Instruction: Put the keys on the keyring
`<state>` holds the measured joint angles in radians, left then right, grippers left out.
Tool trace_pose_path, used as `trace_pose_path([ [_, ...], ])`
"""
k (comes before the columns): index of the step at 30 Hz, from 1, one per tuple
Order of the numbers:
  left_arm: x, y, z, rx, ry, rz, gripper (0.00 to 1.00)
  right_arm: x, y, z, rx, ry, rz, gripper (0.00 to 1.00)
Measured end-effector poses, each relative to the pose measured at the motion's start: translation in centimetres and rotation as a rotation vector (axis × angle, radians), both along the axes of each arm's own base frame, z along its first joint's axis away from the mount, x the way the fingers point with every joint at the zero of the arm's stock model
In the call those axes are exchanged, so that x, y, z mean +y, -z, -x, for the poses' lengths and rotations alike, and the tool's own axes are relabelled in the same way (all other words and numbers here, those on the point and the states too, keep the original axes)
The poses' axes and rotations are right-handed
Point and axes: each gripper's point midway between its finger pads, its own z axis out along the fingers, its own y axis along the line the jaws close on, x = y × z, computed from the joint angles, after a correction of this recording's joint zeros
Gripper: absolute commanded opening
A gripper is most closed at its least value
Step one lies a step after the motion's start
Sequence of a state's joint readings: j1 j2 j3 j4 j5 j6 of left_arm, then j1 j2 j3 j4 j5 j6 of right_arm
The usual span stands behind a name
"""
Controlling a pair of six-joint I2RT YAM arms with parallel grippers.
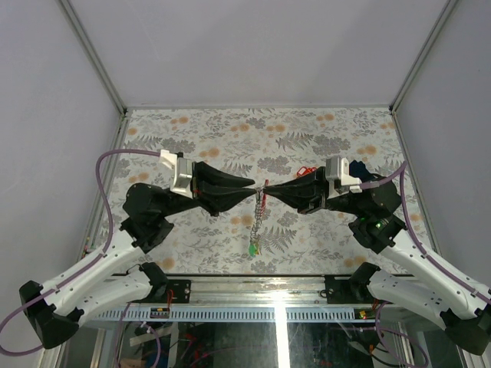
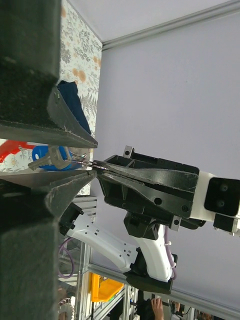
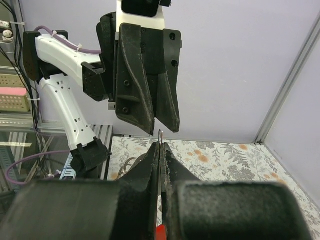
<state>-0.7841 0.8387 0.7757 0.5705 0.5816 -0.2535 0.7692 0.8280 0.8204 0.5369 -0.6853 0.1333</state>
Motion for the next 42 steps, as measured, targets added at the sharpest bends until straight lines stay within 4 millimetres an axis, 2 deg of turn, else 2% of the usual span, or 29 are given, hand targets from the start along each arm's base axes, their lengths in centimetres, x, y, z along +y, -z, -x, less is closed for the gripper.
trace_pose_path([
  [11,-0.8,0.4,0.8,-0.013,0.07,-0.04,0.18,0.0,0.1,0.3,-0.002,-0.014,0.004,0.0],
  [18,-1.2,0.9,0.7,0.006,0.089,-0.077,0.08,0.0,0.1,0.3,0.004,-0.018,0.004,0.0],
  [21,-1.3,0.9,0.8,0.006,0.096,-0.085,0.0,0.0,0.1,0.4,0.003,-0.024,0.006,0.0],
  [28,-1.3,0.9,1.1,-0.037,0.107,-0.118,0.0,0.0,0.2,0.7,0.004,-0.039,0.009,0.0],
  [35,-1.5,1.1,1.4,-0.154,0.127,-0.274,0.0,-0.2,0.7,0.8,-0.011,-0.024,0.062,0.21],
  [42,-1.0,1.6,1.2,-0.211,0.128,-0.439,0.0,-1.3,0.6,1.2,-0.053,0.011,0.167,0.31],
])
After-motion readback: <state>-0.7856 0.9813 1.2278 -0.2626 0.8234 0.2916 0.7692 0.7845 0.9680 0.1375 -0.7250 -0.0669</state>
